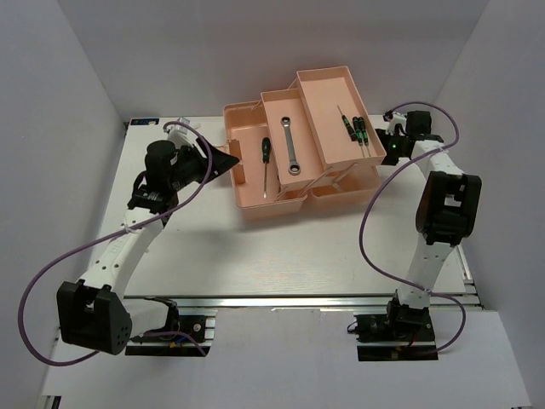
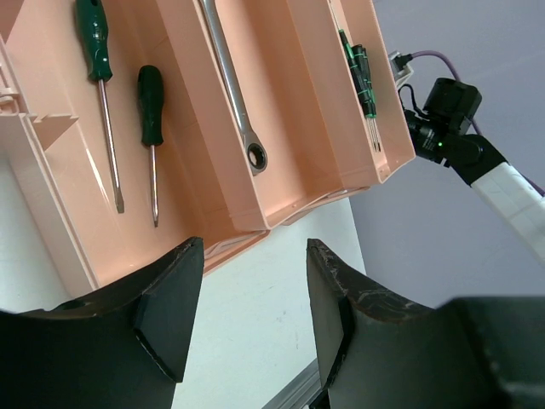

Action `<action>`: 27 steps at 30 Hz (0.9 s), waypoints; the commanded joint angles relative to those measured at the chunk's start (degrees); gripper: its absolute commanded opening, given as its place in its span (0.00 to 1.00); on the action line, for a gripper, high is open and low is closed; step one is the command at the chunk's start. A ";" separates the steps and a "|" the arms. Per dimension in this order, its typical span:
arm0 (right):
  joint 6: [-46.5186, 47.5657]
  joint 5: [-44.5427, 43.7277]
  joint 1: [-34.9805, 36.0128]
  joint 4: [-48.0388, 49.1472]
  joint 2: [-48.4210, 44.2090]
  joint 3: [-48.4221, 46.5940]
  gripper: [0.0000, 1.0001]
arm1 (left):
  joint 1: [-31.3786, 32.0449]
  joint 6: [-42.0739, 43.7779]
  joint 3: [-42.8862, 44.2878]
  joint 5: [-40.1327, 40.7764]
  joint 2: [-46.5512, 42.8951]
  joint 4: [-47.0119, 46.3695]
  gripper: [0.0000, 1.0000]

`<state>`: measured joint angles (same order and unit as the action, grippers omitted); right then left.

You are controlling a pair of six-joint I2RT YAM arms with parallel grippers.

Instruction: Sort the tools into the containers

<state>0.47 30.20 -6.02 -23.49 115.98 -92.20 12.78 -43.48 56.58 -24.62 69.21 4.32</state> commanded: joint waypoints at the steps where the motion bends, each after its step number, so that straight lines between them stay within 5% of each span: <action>1: 1.81 -6.37 0.75 1.51 0.82 -2.37 0.57 | 0.23 0.77 -0.94 1.51 -2.32 1.75 0.61; 4: 3.30 -6.46 1.19 1.86 1.53 -2.11 0.39 | 0.23 0.68 -0.94 1.59 -2.15 2.10 0.61; 6: 4.01 -6.73 1.36 2.74 0.65 -1.67 0.13 | 0.23 0.68 -0.77 1.59 -1.89 2.01 0.61; 8: 4.36 -6.38 1.36 3.88 -1.72 -0.79 0.00 | 0.23 0.68 -0.33 1.68 -1.28 1.75 0.61; 16: 1.91 -10.94 2.41 5.80 -12.07 -4.12 0.00 | 2.78 3.31 7.39 4.58 5.22 4.21 0.60; 27: 7.52 -32.63 15.41 17.50 -24.83 -2.46 0.00 | 3.66 4.72 10.40 7.21 12.35 3.68 0.59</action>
<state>7.29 -0.40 6.70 -22.20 97.25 -92.16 16.32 -40.73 65.01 -19.84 82.02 7.64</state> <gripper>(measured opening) 0.132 0.592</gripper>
